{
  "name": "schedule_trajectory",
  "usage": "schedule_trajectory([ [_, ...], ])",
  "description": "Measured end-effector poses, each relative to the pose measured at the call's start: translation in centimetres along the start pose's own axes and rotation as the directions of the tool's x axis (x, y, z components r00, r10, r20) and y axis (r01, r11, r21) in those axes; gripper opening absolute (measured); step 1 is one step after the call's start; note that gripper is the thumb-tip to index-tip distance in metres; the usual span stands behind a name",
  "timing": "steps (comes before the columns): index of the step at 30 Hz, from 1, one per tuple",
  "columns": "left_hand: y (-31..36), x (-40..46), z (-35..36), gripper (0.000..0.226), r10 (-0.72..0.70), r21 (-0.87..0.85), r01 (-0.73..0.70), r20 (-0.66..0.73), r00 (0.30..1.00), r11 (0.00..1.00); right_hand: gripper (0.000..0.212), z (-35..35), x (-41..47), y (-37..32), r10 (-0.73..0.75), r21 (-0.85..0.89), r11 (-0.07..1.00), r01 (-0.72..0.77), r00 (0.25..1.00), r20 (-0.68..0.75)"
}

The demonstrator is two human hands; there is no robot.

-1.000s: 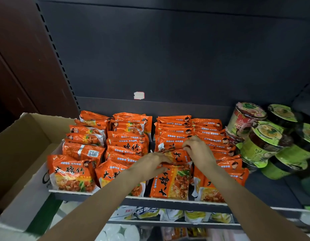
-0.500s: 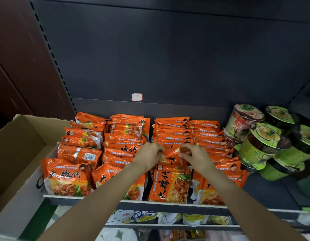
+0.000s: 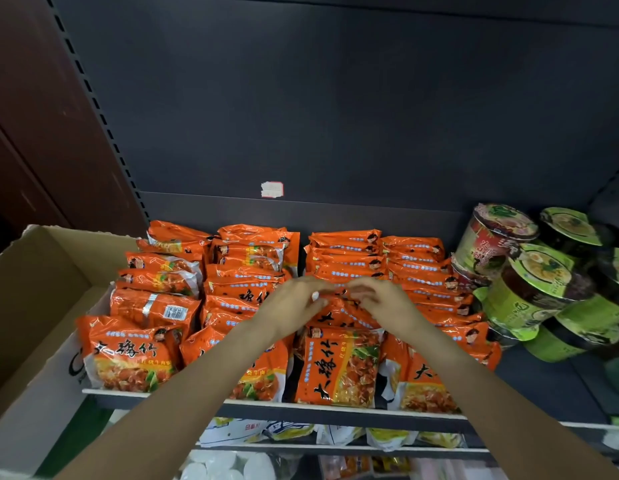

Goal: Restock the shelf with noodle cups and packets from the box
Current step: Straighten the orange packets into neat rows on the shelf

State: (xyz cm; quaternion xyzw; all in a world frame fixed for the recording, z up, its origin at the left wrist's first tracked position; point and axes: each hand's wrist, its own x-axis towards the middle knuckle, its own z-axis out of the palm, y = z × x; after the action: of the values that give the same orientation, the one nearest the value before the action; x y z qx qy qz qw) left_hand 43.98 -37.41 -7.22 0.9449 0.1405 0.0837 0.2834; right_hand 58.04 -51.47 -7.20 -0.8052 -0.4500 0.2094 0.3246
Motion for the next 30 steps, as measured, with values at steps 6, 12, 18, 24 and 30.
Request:
schedule_trajectory([
  [6,-1.2,-0.6,0.0,0.036,-0.053,0.159,0.039,0.086,0.995,0.987,0.034,-0.2,0.8,2.0,0.062,-0.533,0.84,-0.098,0.994,-0.084],
  [12,-1.2,-0.3,0.1,0.035,-0.096,0.255,0.063,0.121,0.988,0.965,0.028,-0.1,2.1,1.6,0.008,-0.729,0.682,-0.063,0.997,-0.079],
  [18,-0.8,0.2,0.1,0.02,-0.139,0.138,0.129,0.067,0.988,0.982,0.012,-0.8,2.4,-1.4,-0.05,-0.508,0.861,-0.016,0.992,-0.115],
  [24,-0.6,0.2,0.0,0.056,-0.162,-0.006,0.162,-0.038,0.986,0.987,0.028,0.9,2.8,-2.4,-0.173,-0.151,0.975,0.165,0.984,-0.043],
  [30,-0.8,0.4,-0.2,0.042,-0.143,0.015,0.143,0.004,0.99,0.99,0.04,0.1,2.0,0.6,0.07,-0.049,0.996,-0.075,0.993,-0.098],
])
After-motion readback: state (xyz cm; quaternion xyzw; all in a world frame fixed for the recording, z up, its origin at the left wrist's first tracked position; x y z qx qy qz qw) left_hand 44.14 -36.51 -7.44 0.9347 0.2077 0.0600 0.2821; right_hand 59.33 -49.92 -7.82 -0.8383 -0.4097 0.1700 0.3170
